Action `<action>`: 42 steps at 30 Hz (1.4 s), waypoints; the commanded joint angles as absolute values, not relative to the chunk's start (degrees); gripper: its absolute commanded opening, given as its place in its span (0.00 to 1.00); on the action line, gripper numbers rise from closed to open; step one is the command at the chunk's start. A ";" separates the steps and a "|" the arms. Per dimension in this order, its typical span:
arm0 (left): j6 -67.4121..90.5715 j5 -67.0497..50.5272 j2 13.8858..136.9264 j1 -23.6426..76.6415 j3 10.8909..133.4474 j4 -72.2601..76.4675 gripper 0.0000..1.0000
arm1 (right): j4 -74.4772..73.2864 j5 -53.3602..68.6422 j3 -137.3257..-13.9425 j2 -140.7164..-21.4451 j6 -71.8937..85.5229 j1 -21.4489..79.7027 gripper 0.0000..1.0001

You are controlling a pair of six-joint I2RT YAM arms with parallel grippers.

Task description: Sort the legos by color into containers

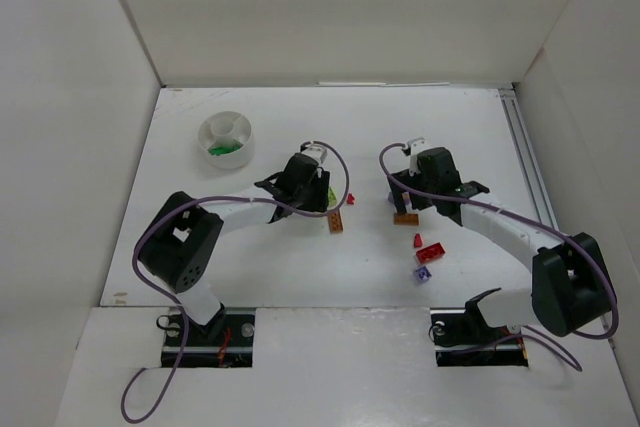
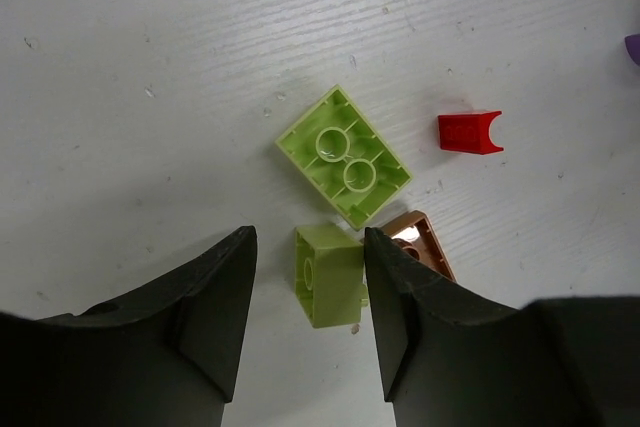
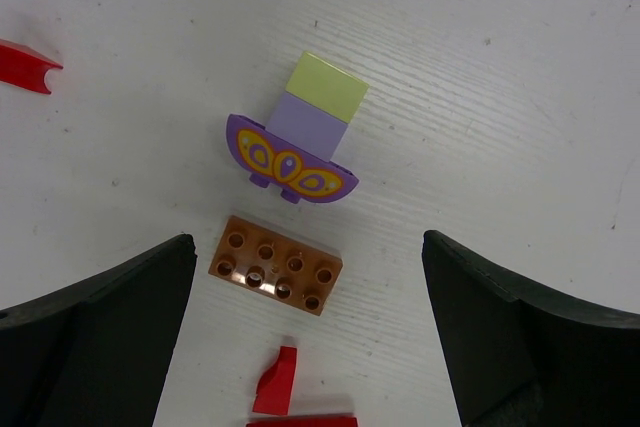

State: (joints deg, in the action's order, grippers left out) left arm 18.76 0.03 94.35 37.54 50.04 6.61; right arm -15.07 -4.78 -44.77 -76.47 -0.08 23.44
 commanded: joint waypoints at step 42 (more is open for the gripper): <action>24.35 10.63 81.38 24.63 57.02 2.37 0.07 | -9.93 -5.71 -45.17 -72.25 -2.20 22.06 0.99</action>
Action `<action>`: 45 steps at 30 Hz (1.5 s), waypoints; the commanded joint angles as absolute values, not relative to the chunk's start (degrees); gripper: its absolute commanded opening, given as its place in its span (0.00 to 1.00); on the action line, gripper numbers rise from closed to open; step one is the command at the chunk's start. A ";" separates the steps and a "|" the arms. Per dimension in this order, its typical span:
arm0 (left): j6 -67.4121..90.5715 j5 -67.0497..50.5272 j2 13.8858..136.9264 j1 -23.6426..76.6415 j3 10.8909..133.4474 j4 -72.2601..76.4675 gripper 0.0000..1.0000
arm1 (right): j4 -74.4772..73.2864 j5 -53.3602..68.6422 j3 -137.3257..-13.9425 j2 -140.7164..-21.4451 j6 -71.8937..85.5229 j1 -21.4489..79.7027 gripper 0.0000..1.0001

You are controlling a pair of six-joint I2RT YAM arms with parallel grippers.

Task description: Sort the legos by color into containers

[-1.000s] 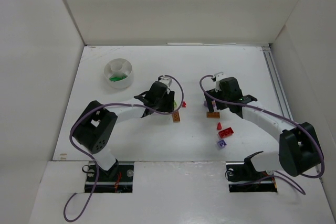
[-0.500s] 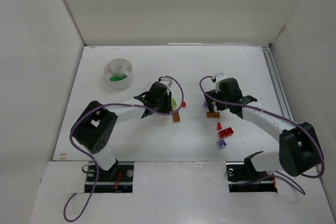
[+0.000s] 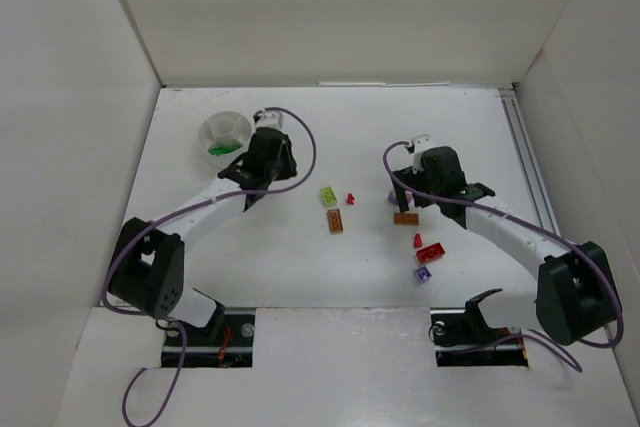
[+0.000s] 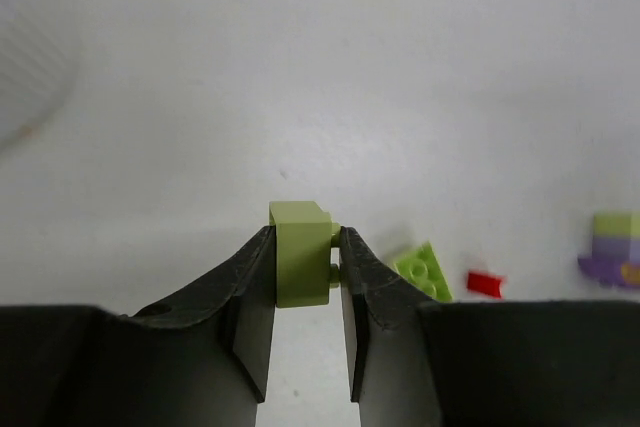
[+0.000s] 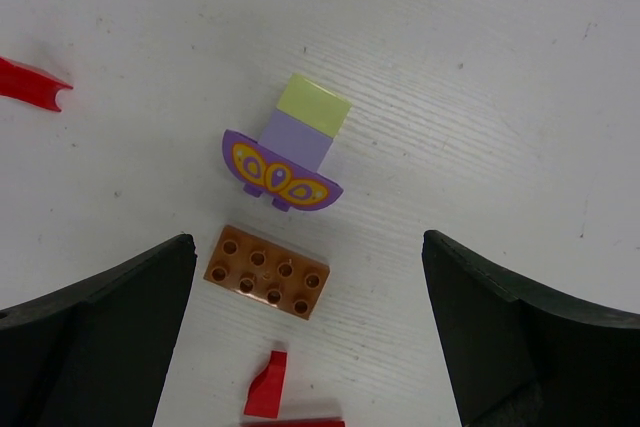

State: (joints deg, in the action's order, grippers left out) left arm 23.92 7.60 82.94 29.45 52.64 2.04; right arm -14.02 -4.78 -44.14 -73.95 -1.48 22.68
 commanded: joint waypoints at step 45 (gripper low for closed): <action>30.23 7.91 95.19 -4.31 69.70 3.96 0.48 | -11.07 -4.66 -59.15 -84.38 -3.96 18.63 0.99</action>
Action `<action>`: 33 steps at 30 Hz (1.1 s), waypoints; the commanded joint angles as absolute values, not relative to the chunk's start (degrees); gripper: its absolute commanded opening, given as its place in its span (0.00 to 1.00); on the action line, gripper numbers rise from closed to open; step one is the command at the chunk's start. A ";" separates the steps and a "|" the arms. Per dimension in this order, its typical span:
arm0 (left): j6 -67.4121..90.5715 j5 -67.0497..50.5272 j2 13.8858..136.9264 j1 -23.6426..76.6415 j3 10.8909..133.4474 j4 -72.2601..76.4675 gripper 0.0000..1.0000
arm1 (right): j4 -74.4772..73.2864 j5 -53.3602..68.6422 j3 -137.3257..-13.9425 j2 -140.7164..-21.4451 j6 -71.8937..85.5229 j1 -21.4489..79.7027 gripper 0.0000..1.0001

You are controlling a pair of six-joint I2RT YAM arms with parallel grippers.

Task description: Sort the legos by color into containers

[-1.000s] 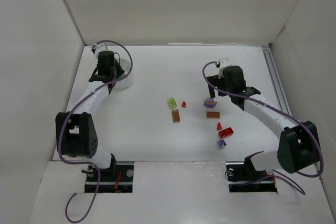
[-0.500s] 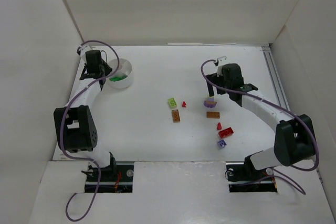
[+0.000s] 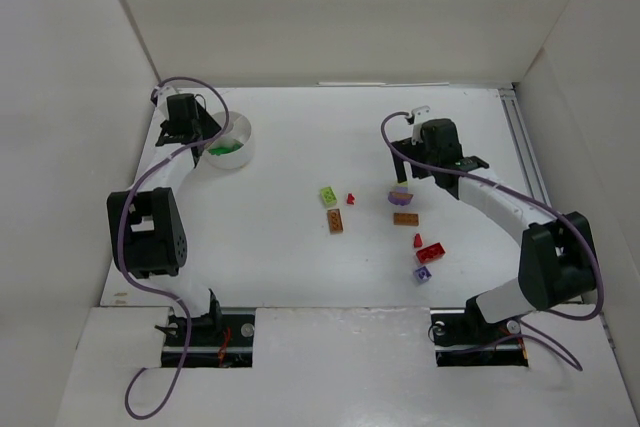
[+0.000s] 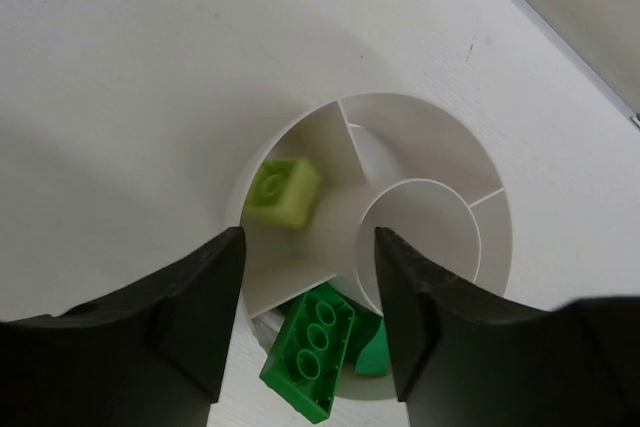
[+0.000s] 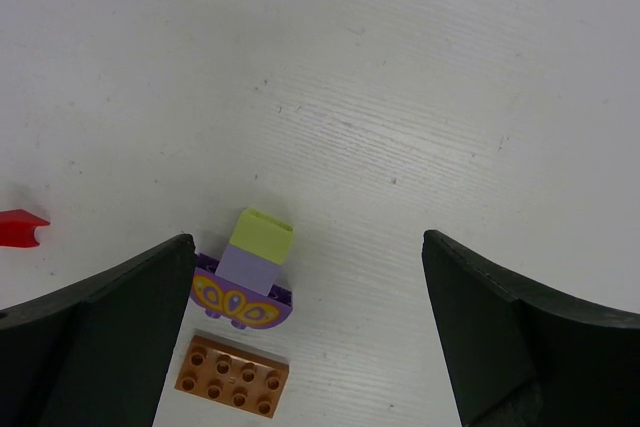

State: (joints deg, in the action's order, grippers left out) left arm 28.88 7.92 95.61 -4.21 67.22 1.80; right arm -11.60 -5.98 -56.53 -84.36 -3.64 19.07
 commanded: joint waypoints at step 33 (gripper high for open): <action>41.47 6.16 93.58 32.07 61.17 -5.01 1.00 | -9.49 -10.11 -45.53 -68.99 2.20 18.63 0.99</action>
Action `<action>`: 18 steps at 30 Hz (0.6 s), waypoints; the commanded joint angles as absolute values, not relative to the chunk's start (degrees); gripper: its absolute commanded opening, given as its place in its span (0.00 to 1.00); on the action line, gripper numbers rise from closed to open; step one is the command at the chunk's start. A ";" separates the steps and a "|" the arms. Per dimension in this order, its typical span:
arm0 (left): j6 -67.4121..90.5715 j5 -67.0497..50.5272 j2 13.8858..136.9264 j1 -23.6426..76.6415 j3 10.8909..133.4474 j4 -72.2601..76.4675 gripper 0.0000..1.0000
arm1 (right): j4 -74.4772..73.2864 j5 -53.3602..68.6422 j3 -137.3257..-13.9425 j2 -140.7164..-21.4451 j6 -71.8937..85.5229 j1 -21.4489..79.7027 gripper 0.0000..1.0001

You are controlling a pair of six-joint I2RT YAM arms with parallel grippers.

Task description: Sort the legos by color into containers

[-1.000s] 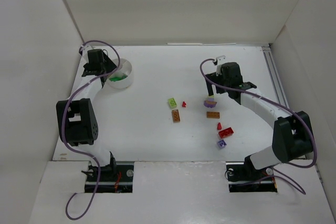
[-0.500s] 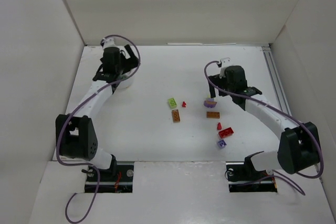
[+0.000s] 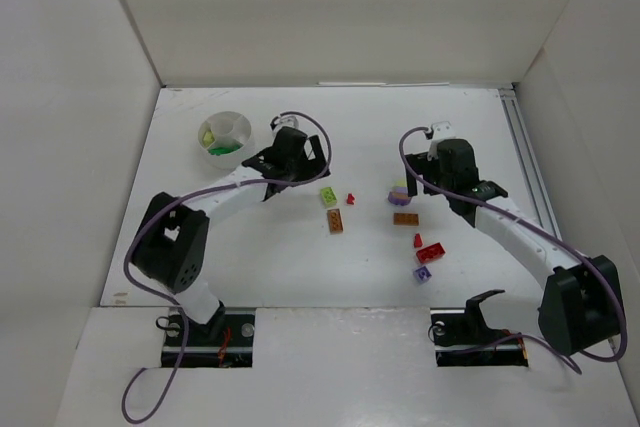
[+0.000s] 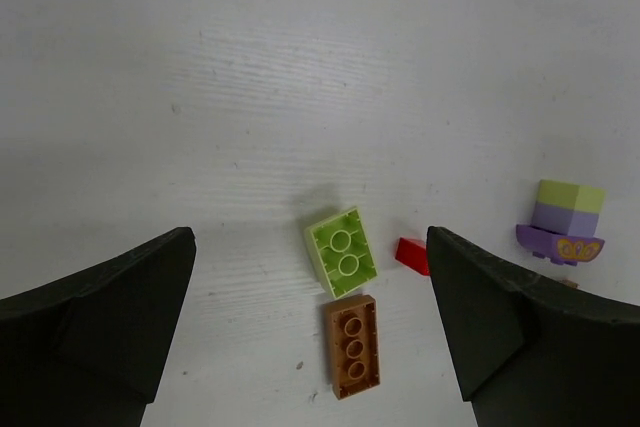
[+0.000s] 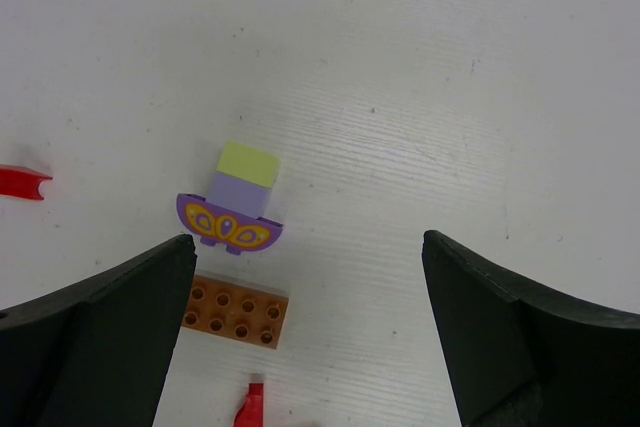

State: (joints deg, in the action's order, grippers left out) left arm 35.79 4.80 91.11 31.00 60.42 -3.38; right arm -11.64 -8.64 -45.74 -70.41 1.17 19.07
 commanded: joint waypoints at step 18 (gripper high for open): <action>49.75 16.17 110.65 40.08 75.58 -16.78 0.81 | -9.59 -13.10 -42.63 -67.32 2.20 18.63 0.99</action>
State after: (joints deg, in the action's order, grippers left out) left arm 48.40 13.85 109.49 40.38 72.93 -13.65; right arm -11.55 -11.77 -42.61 -68.95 1.85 19.07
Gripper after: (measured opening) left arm 0.821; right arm 0.992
